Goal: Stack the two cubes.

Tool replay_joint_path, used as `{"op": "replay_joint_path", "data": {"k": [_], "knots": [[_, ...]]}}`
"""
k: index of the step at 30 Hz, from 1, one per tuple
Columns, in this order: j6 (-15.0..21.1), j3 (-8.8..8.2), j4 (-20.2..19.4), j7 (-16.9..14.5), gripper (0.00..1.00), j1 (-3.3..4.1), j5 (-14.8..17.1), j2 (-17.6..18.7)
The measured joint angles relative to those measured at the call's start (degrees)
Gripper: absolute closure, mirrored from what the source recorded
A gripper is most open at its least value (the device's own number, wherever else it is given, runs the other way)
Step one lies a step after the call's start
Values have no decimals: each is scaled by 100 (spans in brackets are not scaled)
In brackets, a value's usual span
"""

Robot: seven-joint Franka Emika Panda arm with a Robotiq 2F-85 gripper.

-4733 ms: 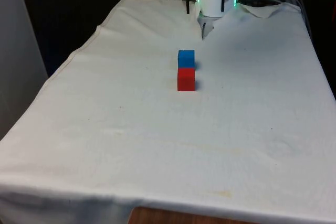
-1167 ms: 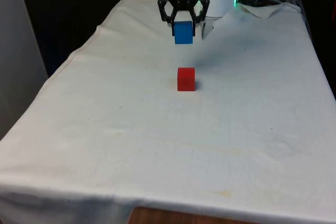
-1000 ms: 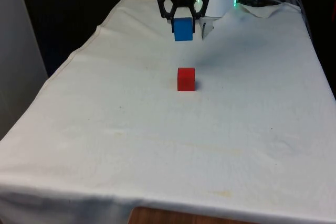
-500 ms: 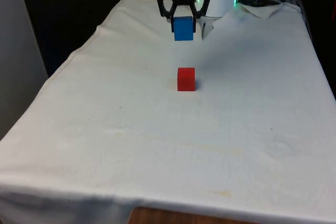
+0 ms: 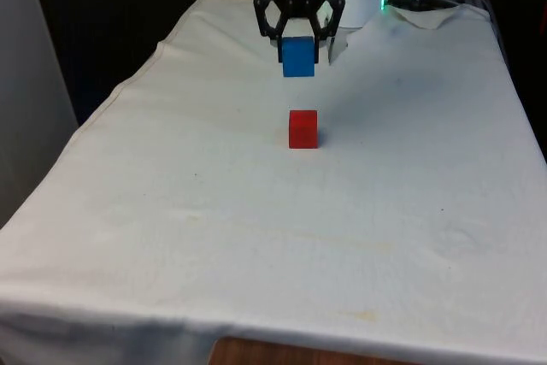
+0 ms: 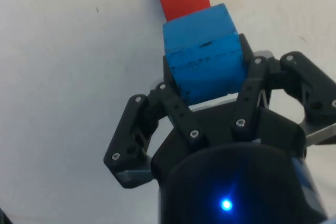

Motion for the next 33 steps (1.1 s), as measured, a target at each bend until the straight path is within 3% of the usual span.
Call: {"op": "replay_joint_path", "data": {"k": [33], "knots": [[498,138,275,86,97,6,0,1003]]}}
